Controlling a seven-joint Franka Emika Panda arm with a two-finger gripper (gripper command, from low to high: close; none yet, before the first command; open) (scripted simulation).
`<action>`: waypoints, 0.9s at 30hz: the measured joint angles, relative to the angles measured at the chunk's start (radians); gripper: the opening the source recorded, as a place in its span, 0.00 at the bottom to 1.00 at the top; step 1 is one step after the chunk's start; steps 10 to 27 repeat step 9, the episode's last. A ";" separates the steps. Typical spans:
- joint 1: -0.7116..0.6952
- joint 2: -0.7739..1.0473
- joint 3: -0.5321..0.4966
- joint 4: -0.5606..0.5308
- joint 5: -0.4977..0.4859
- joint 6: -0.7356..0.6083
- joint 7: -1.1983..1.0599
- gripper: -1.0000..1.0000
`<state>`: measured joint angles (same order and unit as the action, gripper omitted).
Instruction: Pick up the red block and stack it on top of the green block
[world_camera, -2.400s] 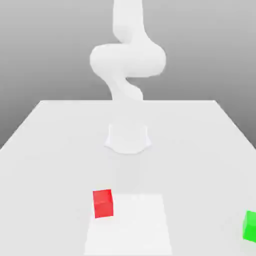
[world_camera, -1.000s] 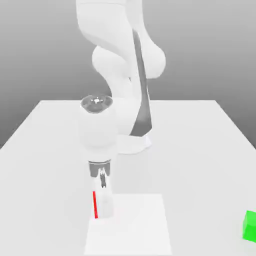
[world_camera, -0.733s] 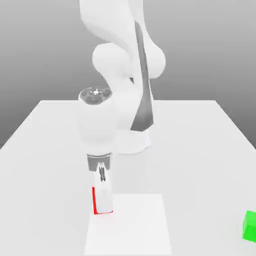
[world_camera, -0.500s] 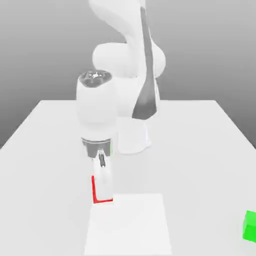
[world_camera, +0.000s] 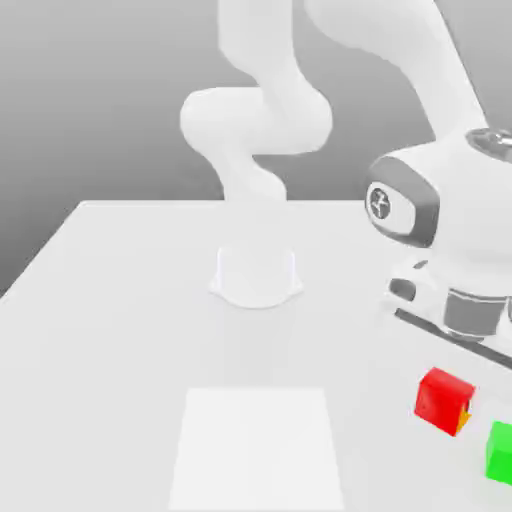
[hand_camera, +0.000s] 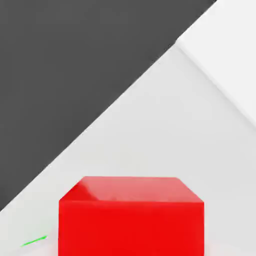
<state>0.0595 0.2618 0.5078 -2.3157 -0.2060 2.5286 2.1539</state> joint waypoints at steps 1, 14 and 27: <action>0.027 0.022 0.001 0.023 -0.024 -0.001 0.019 0.00; 0.118 0.166 -0.082 0.056 -0.148 0.101 0.107 1.00; 0.118 0.166 -0.082 0.056 -0.148 0.101 0.107 1.00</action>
